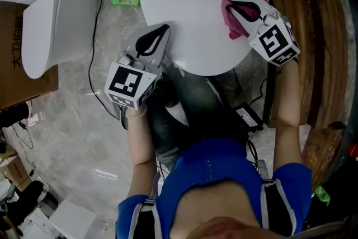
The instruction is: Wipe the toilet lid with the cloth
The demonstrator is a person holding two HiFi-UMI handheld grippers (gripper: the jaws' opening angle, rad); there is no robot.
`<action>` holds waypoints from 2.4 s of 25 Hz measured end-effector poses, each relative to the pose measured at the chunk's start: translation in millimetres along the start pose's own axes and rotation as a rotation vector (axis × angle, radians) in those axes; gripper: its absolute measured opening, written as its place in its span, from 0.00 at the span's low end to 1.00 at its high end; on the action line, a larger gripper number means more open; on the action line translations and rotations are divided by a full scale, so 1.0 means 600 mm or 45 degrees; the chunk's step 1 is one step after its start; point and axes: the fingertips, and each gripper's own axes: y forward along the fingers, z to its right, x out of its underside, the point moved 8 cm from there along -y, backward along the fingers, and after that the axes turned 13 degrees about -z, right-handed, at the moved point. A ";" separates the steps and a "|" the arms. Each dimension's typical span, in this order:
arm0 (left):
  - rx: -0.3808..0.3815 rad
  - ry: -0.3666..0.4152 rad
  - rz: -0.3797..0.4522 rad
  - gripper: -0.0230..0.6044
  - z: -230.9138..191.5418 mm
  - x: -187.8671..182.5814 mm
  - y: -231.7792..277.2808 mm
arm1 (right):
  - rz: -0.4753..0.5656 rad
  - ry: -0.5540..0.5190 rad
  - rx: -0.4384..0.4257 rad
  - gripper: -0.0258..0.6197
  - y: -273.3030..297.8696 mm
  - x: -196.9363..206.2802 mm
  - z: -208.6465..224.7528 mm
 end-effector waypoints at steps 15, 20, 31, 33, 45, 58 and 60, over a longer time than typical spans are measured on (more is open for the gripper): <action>0.018 -0.005 -0.003 0.04 -0.003 0.004 -0.003 | -0.044 0.025 0.013 0.05 -0.008 -0.006 -0.019; 0.007 -0.023 -0.006 0.04 -0.006 0.005 0.001 | -0.076 0.020 -0.011 0.05 -0.003 -0.014 -0.024; 0.005 0.002 -0.029 0.04 0.003 0.004 0.011 | -0.075 -0.008 -0.026 0.05 0.003 -0.027 -0.033; 0.004 0.003 -0.033 0.04 0.003 0.005 0.012 | -0.077 -0.010 -0.028 0.05 0.003 -0.028 -0.032; 0.004 0.017 -0.056 0.04 0.007 0.006 0.019 | -0.079 -0.040 -0.046 0.05 0.012 -0.042 -0.035; 0.008 0.016 -0.061 0.04 0.008 0.002 0.020 | -0.063 -0.091 -0.081 0.05 0.026 -0.070 -0.041; 0.009 0.017 -0.061 0.04 0.009 0.003 0.020 | -0.060 -0.096 -0.083 0.05 0.028 -0.074 -0.043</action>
